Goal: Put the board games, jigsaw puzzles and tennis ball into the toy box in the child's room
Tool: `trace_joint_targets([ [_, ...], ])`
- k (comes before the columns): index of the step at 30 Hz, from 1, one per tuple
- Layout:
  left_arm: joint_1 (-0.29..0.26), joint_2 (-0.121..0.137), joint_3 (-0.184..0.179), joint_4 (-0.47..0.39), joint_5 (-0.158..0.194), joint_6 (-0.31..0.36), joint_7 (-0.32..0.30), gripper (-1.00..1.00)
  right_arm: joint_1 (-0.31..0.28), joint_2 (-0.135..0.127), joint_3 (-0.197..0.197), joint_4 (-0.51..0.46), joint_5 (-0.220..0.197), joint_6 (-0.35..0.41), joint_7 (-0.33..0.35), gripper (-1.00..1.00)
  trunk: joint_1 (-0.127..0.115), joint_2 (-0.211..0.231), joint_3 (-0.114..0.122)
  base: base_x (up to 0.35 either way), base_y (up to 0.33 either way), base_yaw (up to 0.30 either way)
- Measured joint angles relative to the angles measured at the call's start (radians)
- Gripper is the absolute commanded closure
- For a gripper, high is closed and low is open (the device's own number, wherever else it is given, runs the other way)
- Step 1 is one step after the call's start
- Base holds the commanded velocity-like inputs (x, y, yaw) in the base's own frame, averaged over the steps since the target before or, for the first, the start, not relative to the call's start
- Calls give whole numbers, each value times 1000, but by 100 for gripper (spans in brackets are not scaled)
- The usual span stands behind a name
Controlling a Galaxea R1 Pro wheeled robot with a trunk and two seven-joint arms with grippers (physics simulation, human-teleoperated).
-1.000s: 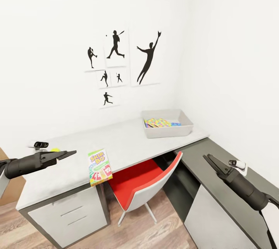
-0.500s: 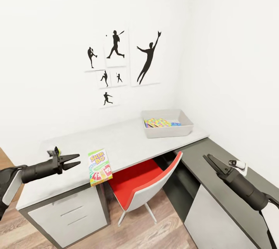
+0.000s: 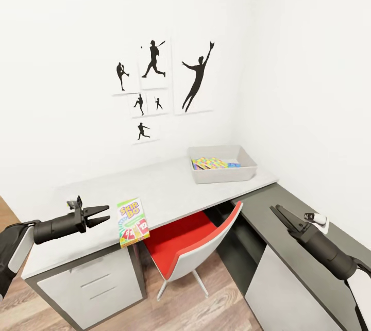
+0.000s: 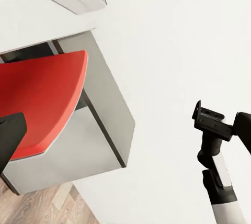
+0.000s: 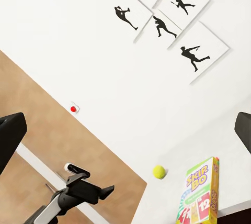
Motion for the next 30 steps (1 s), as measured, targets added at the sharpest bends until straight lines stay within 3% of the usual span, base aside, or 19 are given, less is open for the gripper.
trace_joint_targets([
  [16, -1, 0, 0, 1, 3, -3, 1, -100, 0, 5, 0, 0, 1, -2, -5, -100, 54, -98, -44, 0, 0, 0],
  [30, -2, -42, 0, 68, 5, 1, 84, -100, 0, 1, -1, 1, -2, 0, -2, -100, 108, -196, -88, 0, 0, 0],
])
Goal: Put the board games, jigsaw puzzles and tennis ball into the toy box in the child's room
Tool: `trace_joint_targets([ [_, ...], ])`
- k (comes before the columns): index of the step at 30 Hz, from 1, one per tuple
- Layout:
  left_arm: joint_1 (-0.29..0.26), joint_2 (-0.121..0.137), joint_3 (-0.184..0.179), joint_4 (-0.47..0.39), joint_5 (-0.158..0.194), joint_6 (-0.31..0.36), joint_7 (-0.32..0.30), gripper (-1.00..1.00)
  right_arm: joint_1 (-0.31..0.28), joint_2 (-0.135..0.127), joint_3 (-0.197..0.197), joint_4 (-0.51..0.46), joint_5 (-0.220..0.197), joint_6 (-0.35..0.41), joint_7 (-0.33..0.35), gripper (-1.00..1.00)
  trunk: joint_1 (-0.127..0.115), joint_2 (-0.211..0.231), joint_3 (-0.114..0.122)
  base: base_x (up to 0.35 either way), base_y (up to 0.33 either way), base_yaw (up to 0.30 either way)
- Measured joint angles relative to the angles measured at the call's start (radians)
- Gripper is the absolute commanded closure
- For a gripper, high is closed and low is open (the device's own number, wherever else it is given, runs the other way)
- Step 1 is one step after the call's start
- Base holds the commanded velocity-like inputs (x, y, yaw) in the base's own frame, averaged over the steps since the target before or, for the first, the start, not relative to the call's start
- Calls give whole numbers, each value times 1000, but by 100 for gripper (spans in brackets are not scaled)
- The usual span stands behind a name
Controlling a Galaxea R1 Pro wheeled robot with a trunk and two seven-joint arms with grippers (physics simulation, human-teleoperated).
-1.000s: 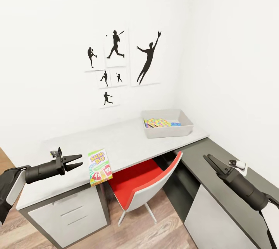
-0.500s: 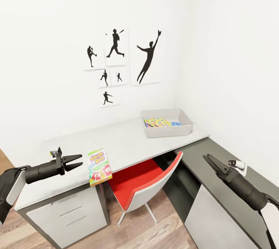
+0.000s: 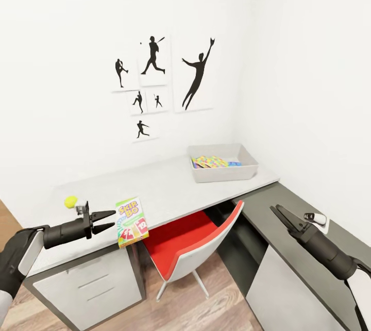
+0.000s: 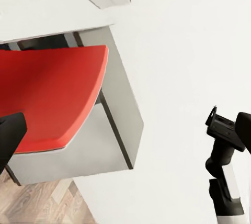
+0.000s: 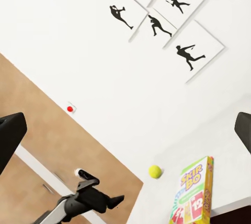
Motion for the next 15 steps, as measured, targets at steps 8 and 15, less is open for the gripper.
trace_joint_targets([
  [8, -2, 3, 1, 144, 0, 5, 6, -100, 0, 0, 0, 0, -1, 0, -2, -100, 31, -56, -25, 0, 0, 0],
  [15, -2, 7, 4, 177, 1, 6, 6, -100, 0, -1, 0, 2, -1, 0, 0, -100, 58, -105, -47, 0, 0, 0],
])
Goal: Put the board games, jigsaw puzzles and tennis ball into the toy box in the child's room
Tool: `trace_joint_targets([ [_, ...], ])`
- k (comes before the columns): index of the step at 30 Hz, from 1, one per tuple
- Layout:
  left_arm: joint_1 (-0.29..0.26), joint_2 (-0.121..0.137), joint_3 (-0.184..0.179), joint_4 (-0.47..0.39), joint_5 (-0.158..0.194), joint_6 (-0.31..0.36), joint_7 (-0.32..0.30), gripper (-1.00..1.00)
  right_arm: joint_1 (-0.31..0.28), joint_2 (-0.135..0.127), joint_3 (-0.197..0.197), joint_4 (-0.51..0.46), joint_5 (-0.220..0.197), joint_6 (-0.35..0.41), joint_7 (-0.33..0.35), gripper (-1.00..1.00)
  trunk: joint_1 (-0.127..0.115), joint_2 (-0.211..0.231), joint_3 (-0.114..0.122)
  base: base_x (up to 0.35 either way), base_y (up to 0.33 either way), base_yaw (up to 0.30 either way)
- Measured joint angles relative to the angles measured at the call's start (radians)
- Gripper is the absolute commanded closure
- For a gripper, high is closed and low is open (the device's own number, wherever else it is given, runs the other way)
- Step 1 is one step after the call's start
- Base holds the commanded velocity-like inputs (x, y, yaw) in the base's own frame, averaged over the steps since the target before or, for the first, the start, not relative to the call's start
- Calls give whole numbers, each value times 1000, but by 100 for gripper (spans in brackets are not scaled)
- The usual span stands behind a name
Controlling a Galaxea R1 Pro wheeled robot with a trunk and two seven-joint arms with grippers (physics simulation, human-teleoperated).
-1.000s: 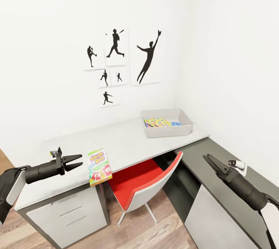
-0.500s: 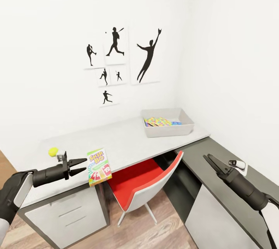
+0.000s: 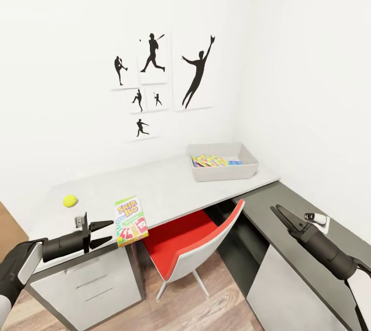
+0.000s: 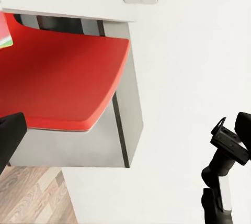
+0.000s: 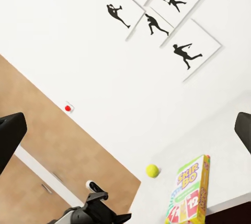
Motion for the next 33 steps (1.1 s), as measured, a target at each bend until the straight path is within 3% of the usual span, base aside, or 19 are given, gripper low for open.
trace_joint_targets([
  [13, -1, 30, 4, 5, -3, -5, 0, -100, 0, 0, 0, 0, -1, 2, 0, -100, 50, -91, -41, 0, 0, 0],
  [33, -2, 25, 3, 5, -1, -11, 64, -100, 0, 1, 0, -1, 0, 0, -4, -100, 127, -231, -104, 0, 0, 0],
])
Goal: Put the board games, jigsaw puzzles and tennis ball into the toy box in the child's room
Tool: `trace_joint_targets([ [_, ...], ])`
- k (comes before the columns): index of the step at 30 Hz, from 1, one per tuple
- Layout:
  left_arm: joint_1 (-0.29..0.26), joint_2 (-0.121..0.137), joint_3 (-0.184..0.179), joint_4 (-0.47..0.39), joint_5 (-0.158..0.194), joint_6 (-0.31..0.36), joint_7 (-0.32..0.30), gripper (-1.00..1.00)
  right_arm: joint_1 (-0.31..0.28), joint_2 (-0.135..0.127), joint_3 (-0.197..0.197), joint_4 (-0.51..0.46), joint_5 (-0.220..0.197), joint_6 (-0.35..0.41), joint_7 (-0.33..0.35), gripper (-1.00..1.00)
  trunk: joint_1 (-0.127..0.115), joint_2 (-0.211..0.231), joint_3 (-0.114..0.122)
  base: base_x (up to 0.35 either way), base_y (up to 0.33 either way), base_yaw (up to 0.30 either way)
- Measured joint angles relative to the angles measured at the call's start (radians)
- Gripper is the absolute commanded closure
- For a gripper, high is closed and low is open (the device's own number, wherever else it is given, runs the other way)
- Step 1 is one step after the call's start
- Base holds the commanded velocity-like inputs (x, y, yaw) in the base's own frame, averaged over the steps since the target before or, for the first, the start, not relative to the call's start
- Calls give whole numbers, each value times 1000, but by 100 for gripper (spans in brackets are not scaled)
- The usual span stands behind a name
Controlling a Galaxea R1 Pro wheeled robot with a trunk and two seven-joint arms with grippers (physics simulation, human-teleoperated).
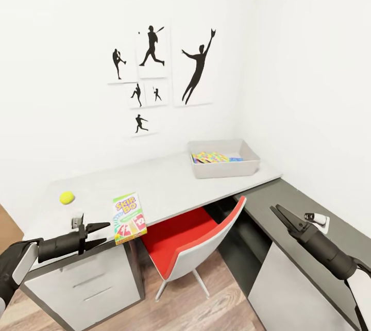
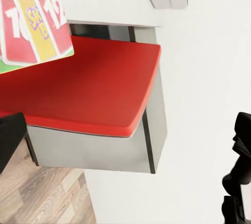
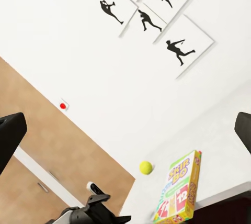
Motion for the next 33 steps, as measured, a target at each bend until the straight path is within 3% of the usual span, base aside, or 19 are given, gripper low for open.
trace_joint_targets([
  [11, 0, 4, 0, 1, -1, -3, 11, -100, 0, 0, 0, 2, 0, 0, 0, -100, 42, -77, -35, 0, 0, 0],
  [20, 0, 6, 1, 1, 1, -2, 73, -100, 0, 0, 0, 2, 0, 0, -1, -100, 77, -140, -63, 0, 0, 0],
  [33, 0, 5, 3, 2, 0, -3, 79, -100, 0, 0, 0, 2, -1, 0, 0, -100, 127, -231, -104, 0, 0, 0],
])
